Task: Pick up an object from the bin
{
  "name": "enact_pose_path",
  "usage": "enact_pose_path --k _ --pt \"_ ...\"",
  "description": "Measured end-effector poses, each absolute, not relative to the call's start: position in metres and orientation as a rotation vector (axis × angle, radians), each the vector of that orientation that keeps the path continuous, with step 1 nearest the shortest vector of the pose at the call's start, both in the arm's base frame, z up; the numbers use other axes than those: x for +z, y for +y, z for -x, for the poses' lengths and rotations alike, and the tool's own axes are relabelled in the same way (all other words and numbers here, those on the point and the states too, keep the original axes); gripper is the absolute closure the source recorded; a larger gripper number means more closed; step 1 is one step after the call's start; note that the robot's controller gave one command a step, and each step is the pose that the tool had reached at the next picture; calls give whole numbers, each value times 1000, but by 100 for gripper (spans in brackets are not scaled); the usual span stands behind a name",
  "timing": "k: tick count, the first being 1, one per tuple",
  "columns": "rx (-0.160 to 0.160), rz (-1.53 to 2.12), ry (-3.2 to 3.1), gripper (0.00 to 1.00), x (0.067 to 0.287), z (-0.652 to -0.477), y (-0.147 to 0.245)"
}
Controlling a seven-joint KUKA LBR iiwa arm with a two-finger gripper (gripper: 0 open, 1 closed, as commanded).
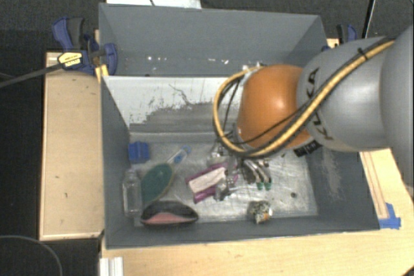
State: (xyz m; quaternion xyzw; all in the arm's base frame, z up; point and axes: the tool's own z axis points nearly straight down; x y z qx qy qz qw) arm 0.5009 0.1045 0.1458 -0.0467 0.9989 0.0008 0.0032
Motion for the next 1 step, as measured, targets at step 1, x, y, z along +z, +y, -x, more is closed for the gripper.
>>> enact_pose_path --k 1 --pt "1 205 3127 100 210 -505 106"
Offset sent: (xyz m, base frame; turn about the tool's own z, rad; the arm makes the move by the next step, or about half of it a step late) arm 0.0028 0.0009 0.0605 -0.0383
